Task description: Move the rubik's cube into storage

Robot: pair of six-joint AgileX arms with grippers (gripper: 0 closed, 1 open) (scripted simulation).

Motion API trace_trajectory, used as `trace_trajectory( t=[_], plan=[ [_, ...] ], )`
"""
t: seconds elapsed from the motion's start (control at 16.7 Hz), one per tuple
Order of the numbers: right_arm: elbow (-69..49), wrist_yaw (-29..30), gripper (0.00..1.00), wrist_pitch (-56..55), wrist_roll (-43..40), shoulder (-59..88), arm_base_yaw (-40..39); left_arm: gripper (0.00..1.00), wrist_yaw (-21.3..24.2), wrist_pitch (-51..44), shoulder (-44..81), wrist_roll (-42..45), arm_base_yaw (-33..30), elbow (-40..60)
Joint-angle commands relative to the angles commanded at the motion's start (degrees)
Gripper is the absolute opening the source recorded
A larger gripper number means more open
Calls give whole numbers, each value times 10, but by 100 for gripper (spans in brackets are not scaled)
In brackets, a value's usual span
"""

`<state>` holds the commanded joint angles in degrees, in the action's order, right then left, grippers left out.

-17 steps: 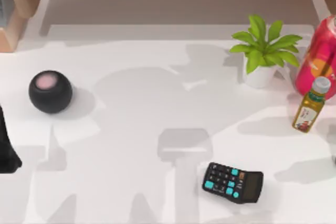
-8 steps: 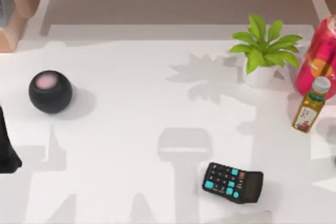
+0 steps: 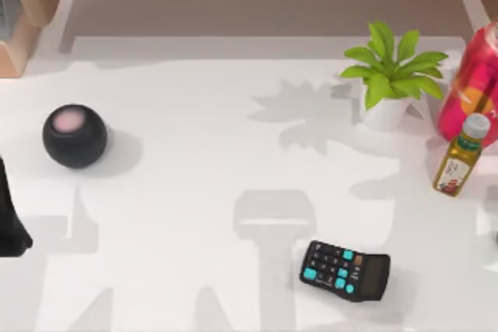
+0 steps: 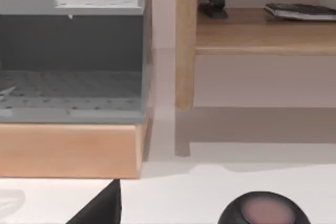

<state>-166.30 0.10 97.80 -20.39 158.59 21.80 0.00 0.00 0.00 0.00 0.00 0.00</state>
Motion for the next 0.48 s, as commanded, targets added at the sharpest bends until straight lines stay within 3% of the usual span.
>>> trace_trajectory(
  t=[0.48],
  plan=[
    [0, 0, 60, 0, 0, 0, 0, 100, 0, 0, 0, 0, 0, 0]
  ],
)
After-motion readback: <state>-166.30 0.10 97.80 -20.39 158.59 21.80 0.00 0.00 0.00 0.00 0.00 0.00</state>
